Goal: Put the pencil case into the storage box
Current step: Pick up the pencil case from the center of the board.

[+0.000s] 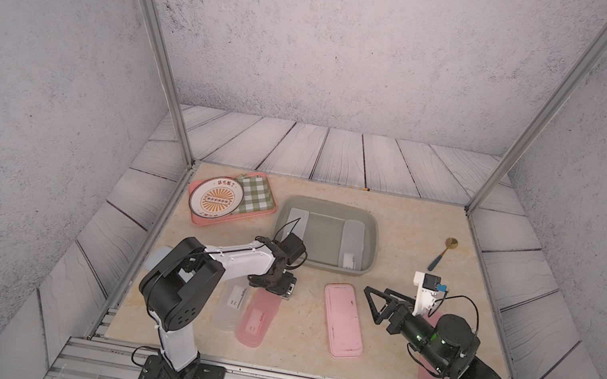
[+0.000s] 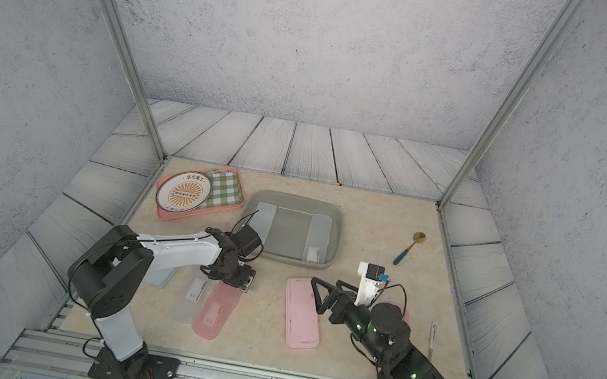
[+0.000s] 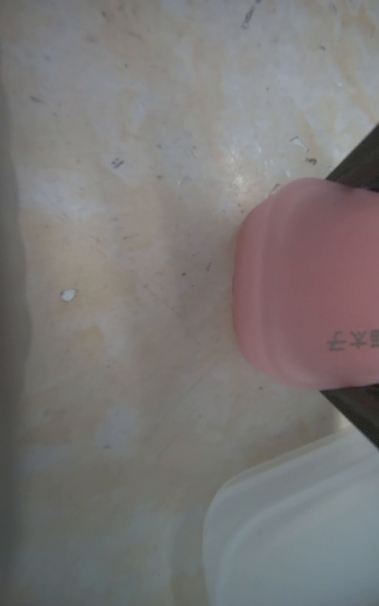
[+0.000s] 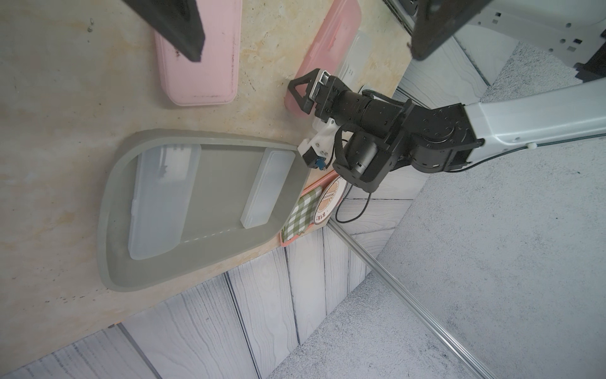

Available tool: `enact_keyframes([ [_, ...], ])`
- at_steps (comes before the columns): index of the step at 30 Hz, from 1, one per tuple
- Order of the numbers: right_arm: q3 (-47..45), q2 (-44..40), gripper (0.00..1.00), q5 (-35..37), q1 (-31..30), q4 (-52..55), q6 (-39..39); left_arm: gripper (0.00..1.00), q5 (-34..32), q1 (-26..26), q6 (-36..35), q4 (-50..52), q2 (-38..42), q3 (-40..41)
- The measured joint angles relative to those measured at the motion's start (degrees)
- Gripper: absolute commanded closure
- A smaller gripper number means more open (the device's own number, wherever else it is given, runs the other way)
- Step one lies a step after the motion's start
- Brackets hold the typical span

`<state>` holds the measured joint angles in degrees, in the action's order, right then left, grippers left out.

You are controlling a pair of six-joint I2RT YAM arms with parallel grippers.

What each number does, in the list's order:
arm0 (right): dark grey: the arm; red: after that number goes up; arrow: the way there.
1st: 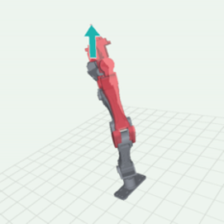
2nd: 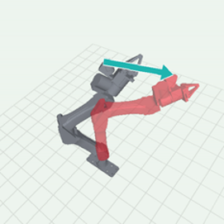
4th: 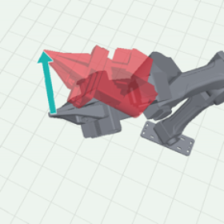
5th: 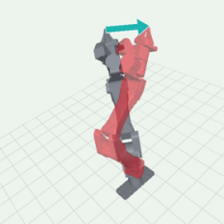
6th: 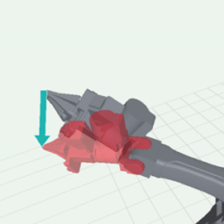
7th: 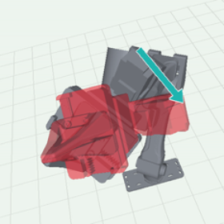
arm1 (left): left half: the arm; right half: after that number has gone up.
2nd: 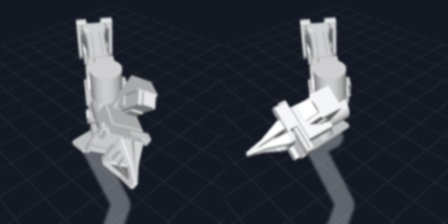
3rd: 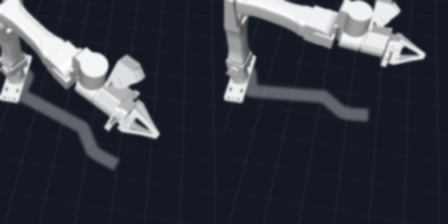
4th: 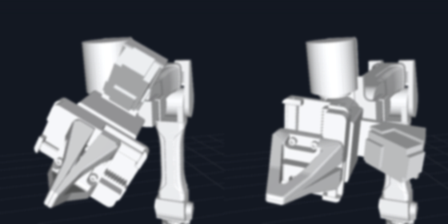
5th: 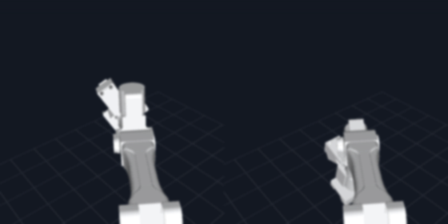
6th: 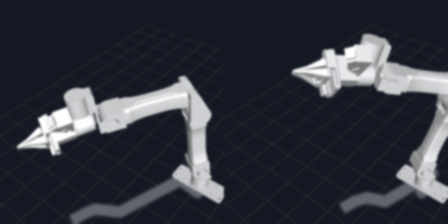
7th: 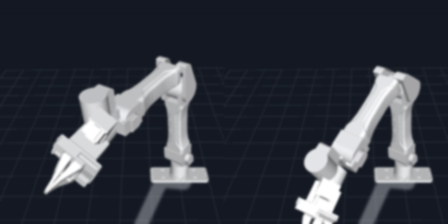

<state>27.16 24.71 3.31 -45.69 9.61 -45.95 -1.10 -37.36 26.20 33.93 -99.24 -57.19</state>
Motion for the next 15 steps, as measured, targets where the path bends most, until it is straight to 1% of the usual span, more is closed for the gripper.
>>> enact_keyframes([
  [6,-1.1,-3.2,0.01,1.0,0.0,0.1,-0.5,0.16,-0.1,0.0,-0.3,-2.3,3.1,3.8],
  [10,-2.2,-5.6,0.01,1.9,0.0,0.6,-0.6,0.16,-0.2,0.0,-0.4,-3.0,3.8,4.7],
  [14,-2.5,-7.5,0.01,2.8,0.0,1.8,-0.8,0.22,-0.2,0.0,-0.6,-3.5,4.4,5.5],
  [15,-2.5,-7.9,0.01,3.0,0.0,2.2,-0.8,0.25,-0.2,0.0,-0.6,-3.8,4.7,5.8],
])
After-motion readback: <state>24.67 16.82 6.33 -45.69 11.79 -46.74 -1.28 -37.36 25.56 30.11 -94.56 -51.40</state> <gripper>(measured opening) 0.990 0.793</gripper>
